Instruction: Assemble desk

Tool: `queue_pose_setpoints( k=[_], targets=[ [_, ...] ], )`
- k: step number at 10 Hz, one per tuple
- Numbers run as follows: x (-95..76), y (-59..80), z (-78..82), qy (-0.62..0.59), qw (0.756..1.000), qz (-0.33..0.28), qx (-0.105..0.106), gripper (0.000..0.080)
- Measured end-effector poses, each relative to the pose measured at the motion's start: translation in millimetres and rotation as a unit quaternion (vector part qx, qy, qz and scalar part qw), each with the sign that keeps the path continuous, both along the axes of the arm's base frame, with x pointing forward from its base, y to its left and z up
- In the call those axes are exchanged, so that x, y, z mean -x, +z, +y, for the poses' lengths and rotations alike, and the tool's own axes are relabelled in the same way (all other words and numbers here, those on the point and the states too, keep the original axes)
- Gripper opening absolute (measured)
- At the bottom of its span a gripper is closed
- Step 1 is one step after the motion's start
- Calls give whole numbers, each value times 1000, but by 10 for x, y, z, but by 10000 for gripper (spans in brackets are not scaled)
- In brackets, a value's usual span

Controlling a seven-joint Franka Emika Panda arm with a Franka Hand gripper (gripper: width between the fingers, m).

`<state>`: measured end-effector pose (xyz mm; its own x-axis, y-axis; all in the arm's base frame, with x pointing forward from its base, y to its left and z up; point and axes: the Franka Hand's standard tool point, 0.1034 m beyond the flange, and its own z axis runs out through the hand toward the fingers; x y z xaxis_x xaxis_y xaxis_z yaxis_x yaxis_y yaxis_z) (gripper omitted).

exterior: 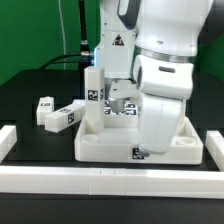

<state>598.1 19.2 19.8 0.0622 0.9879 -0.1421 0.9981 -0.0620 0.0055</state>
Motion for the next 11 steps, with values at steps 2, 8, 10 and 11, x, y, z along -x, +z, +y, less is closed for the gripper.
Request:
queue_pose_setpoints(
  k=[2, 8, 10, 11],
  targets=[
    [-195, -25, 120, 14, 1000, 4, -2, 62],
    [-350, 16, 119, -7, 1000, 13, 15, 62],
    [-358, 54, 123, -13, 1000, 13, 15, 62],
    [-357, 132, 127, -17, 1000, 17, 17, 163]
  ],
)
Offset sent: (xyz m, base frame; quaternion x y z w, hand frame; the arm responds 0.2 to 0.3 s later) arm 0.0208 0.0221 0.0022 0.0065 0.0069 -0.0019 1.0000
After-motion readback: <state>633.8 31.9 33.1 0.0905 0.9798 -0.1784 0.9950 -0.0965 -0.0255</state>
